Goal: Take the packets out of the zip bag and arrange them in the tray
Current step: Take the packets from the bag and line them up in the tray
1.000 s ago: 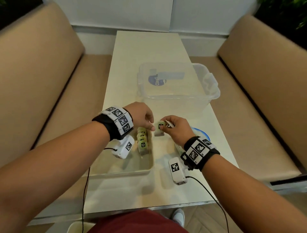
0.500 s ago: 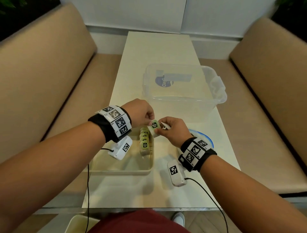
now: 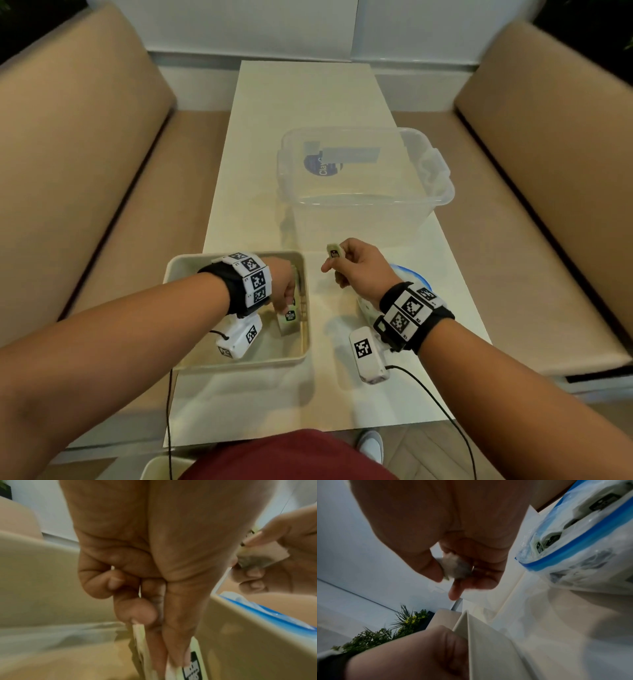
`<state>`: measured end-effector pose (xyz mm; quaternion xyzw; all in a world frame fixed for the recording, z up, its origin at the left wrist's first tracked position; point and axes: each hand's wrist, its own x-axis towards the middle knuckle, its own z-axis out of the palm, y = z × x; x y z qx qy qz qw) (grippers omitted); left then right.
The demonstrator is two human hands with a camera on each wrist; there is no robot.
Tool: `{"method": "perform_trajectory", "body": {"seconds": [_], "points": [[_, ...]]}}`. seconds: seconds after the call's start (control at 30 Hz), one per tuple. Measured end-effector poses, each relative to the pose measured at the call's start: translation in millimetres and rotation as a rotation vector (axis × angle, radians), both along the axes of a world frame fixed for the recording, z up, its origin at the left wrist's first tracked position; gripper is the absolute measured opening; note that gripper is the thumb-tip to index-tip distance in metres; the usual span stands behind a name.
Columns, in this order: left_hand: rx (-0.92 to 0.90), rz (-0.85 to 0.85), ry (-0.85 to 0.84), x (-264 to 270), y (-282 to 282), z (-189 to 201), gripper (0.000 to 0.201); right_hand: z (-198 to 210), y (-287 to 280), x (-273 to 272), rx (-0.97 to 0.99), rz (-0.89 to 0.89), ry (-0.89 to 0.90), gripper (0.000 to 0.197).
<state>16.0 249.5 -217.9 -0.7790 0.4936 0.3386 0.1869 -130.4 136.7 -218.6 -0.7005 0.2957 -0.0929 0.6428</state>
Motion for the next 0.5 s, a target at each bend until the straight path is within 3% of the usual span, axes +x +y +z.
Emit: {"method": "perform_trajectory", "body": {"seconds": [0.1,0.33,0.5], "points": [[0.014,-0.004,-0.032,3.2,-7.6,-12.9,0.024,-4.0,-0.8,-2.5,0.025,0.023,-0.016,0.012],[-0.145,0.087,-0.096,9.7,-5.2,-25.8,0.029,-7.1,-1.5,-6.9,-0.034,0.012,-0.011,0.008],[-0.133,0.097,-0.087,9.6,-5.0,-10.0,0.027,-13.2,-3.3,-6.6,0.055,0.021,-0.041,0.009]]}}
